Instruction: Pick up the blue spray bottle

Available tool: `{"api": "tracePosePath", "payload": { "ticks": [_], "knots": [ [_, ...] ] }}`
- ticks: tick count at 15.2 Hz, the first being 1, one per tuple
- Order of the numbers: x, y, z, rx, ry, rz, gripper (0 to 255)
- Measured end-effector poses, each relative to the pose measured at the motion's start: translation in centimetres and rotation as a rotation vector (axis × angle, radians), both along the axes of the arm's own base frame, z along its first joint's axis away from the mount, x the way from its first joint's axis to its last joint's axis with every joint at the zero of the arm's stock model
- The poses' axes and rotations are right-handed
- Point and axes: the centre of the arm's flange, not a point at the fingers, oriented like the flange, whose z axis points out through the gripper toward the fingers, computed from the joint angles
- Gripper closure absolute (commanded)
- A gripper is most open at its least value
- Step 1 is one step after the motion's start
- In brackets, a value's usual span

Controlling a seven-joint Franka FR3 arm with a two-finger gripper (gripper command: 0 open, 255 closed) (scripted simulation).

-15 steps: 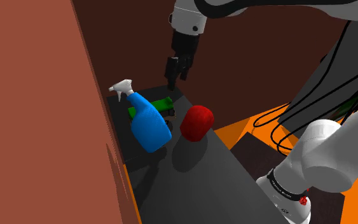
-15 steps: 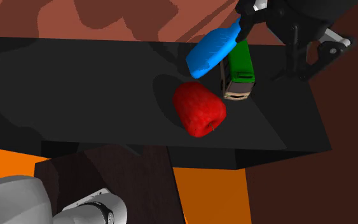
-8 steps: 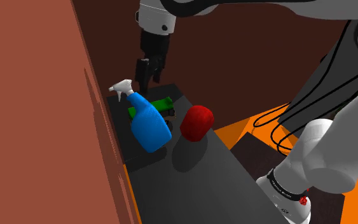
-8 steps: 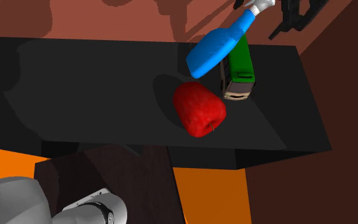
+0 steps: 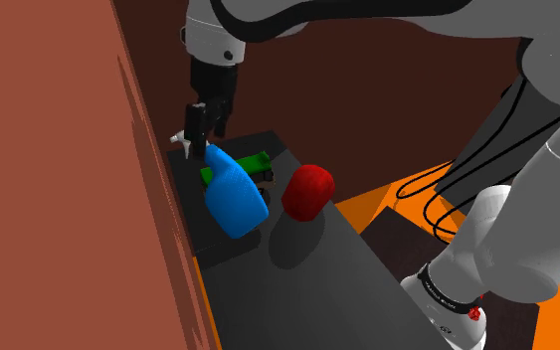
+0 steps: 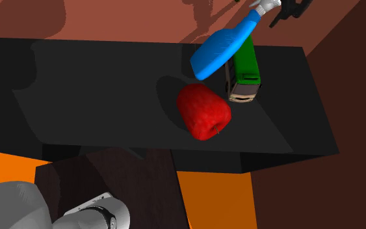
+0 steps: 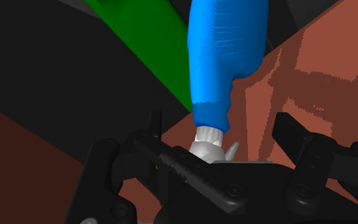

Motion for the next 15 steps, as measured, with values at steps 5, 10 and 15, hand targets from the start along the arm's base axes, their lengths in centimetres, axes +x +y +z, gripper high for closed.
{"api": "tracePosePath", "payload": {
  "ticks": [5,10,15],
  "knots": [
    [0.1,0.0,-1.8,0.0,0.0,0.001,255],
    [0.1,0.1,-1.8,0.001,-0.001,0.001,255],
    [0.0,0.1,-1.8,0.001,-0.001,0.001,255]
  ]
}}
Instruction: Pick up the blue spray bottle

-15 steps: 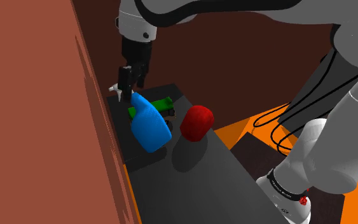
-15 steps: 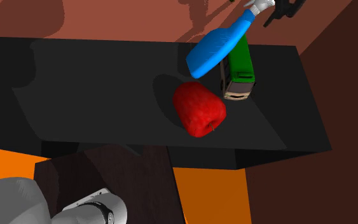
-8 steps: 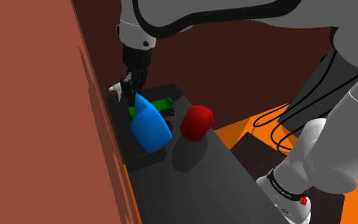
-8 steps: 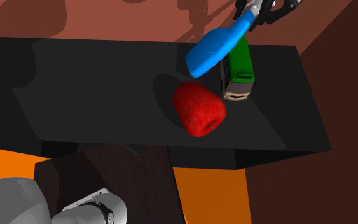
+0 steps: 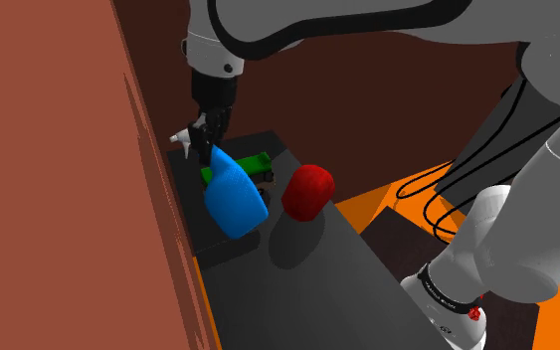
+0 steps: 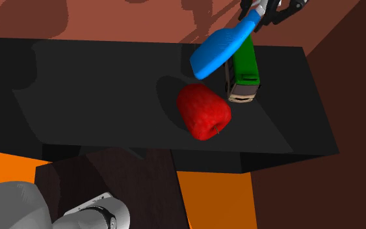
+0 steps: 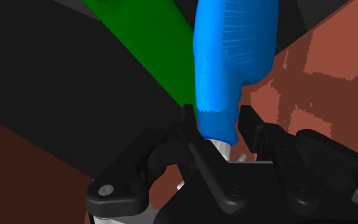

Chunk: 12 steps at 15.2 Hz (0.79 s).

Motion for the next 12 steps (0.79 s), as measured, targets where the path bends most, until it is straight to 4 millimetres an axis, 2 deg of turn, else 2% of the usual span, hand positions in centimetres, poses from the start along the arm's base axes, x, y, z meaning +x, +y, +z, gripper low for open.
{"api": "tracePosePath", "payload": {
  "ticks": [2,12],
  "knots": [
    [0.0,-0.1,0.5,-0.001,0.001,0.0,255],
    [0.1,-0.1,5.8,-0.001,0.0,-0.001,255]
  ]
}}
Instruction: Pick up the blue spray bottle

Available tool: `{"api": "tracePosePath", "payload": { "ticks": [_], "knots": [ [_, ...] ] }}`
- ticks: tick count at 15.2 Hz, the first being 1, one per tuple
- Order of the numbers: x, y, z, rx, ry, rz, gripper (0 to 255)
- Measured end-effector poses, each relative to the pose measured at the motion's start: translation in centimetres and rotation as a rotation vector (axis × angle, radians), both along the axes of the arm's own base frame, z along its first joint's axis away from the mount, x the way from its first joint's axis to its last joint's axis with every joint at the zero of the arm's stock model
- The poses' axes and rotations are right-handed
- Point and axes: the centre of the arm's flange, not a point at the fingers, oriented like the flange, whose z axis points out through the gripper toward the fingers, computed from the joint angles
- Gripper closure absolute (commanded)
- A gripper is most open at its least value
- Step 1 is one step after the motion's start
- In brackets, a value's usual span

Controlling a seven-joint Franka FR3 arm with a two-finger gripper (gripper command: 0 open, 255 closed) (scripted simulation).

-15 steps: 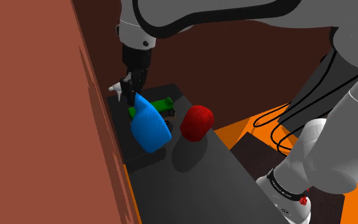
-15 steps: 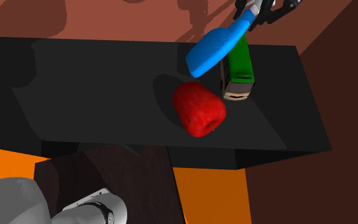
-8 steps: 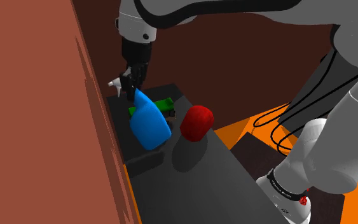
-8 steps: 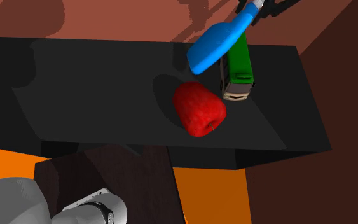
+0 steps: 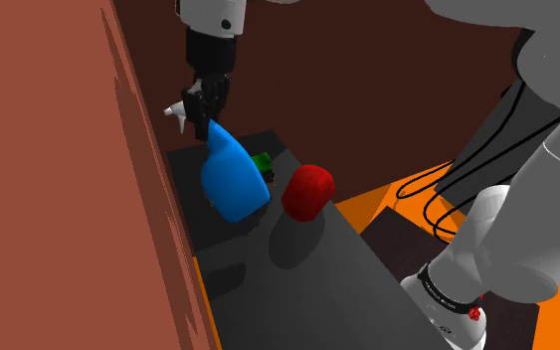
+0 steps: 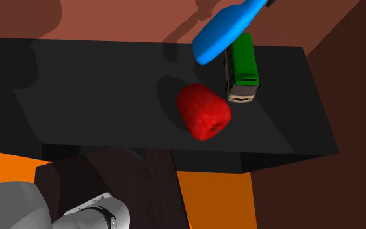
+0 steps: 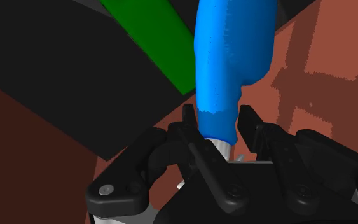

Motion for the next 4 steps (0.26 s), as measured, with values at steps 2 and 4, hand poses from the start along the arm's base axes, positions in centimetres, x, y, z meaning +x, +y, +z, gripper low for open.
{"api": "tracePosePath", "payload": {
  "ticks": [2,4],
  "knots": [
    [-0.1,0.0,1.0,0.0,0.0,0.0,255],
    [-0.1,0.1,1.8,0.0,0.0,0.0,255]
  ]
}}
